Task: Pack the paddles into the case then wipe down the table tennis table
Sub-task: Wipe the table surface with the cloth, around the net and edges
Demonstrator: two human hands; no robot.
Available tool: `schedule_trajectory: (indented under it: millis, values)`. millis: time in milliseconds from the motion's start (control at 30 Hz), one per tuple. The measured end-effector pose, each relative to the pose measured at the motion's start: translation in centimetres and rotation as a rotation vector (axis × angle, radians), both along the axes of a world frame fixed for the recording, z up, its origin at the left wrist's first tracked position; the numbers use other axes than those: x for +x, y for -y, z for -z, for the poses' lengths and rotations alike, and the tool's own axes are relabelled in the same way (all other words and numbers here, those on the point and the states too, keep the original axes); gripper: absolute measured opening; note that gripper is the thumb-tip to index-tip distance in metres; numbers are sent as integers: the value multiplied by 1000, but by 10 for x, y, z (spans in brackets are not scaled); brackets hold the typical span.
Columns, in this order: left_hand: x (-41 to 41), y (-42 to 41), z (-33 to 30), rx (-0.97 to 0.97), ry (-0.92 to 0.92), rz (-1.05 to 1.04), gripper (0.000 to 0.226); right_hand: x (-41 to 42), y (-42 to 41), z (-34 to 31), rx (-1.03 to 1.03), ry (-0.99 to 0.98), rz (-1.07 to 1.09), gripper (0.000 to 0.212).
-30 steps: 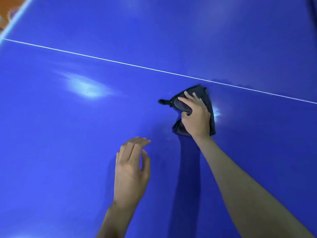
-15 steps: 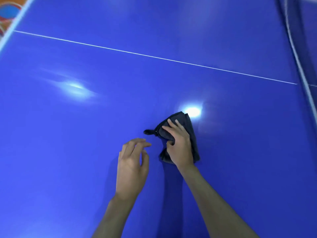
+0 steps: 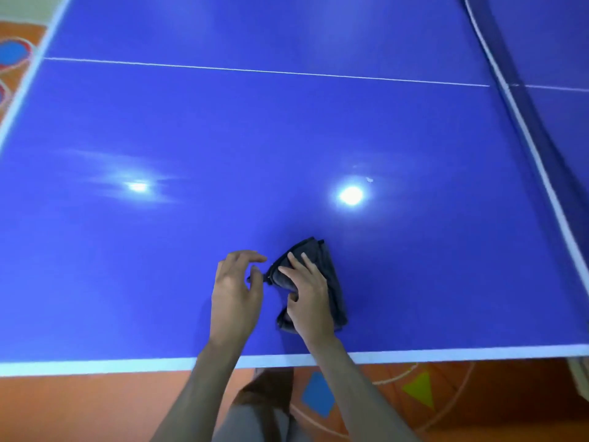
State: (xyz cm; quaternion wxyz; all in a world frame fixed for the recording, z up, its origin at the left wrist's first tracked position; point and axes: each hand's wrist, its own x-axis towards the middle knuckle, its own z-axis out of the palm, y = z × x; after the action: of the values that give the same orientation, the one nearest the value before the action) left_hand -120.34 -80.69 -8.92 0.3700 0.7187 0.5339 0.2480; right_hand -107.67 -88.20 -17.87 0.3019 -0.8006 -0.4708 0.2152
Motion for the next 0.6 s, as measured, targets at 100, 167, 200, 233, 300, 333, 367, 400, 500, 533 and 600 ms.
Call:
schedule_trajectory:
  millis: [100, 167, 200, 233, 300, 333, 367, 400, 500, 533, 600]
  values:
    - [-26, 24, -5, 8, -13, 29, 27, -30, 39, -2, -28, -9, 4, 68]
    - [-44, 37, -9, 4, -14, 41, 26, -48, 62, -6, -43, -6, 5, 70]
    - [-52, 43, -11, 6, -14, 49, 26, -56, 73, -9, -51, -11, 3, 70]
    - [-60, 49, -14, 7, -12, 57, 26, -63, 84, -12, -57, -22, -1, 68]
    - [-75, 59, -21, -4, -8, 63, 26, -78, 104, -19, -71, -51, 8, 63]
    - [-83, 63, -24, -8, -7, 67, 27, -85, 112, -24, -88, -75, 20, 60]
    - [-91, 67, -28, -6, -8, 74, 26, -93, 119, -29, -107, -104, 39, 57]
    - [-98, 71, -31, -1, -9, 86, 26, -100, 125, -35, -122, -134, 73, 54]
    - [-121, 77, -41, -5, -29, 119, 25, -122, 140, -54, -107, -251, 230, 55]
    - [-130, 78, -46, -4, -37, 125, 24, -129, 143, -60, -96, -273, 275, 58]
    - [-148, 77, -55, 1, -52, 134, 23, -144, 149, -71, -84, -315, 326, 60]
